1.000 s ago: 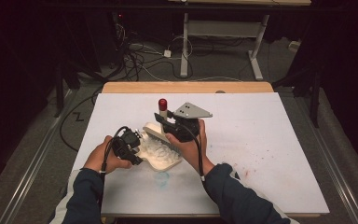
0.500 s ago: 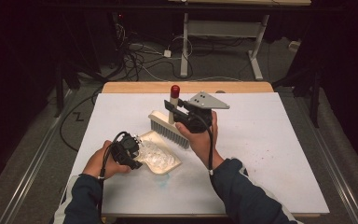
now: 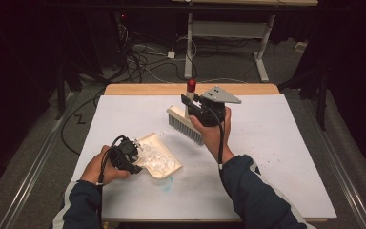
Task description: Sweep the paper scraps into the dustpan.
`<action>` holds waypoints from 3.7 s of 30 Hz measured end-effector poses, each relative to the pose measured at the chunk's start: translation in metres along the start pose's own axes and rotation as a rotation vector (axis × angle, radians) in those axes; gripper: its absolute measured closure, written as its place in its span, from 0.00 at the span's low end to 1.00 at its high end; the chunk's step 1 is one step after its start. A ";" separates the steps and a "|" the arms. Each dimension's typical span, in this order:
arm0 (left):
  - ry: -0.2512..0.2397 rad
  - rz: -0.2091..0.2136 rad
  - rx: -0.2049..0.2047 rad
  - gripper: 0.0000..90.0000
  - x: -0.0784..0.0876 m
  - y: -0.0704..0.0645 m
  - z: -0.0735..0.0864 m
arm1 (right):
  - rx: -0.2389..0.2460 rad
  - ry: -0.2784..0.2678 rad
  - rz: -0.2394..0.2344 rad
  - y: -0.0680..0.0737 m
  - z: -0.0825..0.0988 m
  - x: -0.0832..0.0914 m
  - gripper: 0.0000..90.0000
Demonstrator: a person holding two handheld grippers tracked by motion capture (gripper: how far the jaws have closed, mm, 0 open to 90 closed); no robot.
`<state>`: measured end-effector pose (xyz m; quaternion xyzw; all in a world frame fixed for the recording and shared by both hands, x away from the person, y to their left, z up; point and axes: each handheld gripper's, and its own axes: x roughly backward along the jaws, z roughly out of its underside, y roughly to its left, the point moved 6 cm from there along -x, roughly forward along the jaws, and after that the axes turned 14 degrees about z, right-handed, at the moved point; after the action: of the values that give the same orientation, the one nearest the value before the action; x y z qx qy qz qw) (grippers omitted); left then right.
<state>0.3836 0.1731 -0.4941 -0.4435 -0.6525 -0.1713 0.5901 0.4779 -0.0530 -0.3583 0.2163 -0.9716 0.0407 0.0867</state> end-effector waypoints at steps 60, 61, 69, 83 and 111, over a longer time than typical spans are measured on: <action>0.080 -0.039 -0.014 0.70 -0.004 -0.011 -0.003 | 0.188 0.093 0.009 -0.002 0.046 0.067 0.78; 0.082 -0.040 -0.016 0.70 -0.005 -0.011 -0.003 | 0.195 0.091 0.001 0.003 0.046 0.068 0.78; 0.087 -0.044 -0.018 0.70 -0.008 -0.010 -0.005 | 0.199 0.090 -0.142 0.054 0.043 0.076 0.78; 0.086 -0.040 -0.018 0.70 -0.009 -0.011 -0.005 | 0.254 -0.009 -0.131 0.047 0.011 0.094 0.78; 0.084 -0.030 -0.009 0.70 -0.004 -0.006 0.006 | 0.215 0.055 -0.205 0.025 0.026 0.114 0.78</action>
<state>0.3748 0.1721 -0.4972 -0.4287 -0.6331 -0.2017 0.6121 0.3615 -0.0807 -0.3632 0.3214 -0.9317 0.1411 0.0931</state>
